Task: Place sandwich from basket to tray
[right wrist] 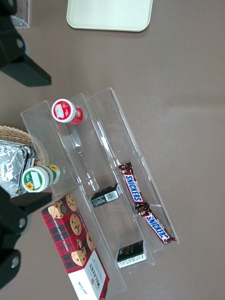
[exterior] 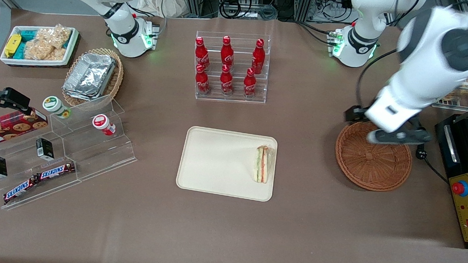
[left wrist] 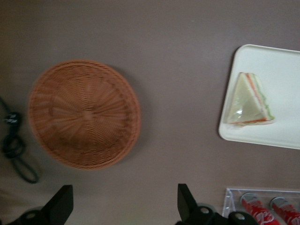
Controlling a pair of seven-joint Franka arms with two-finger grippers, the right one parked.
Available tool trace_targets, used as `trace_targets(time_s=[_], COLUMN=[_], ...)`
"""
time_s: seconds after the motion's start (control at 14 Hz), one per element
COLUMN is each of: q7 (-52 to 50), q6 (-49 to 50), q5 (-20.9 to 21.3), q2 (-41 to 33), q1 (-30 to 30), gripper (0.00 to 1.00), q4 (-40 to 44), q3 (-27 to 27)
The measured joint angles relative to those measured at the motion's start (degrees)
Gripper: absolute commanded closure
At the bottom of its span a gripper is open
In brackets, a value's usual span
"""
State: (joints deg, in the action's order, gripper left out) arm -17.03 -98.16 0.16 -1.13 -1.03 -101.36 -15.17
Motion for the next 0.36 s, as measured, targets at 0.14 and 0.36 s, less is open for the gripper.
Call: trace_targets(time_s=[0.14,0.36], q7=[2.67,3.9], q6=[4.64,7.78], q5=[-0.11,-0.17], q2=[-3.4,-5.42], q1=[2.35,4.54], gripper=[0.0,0.0], q4=[0.12,2.06], q3=[5.91,11.13])
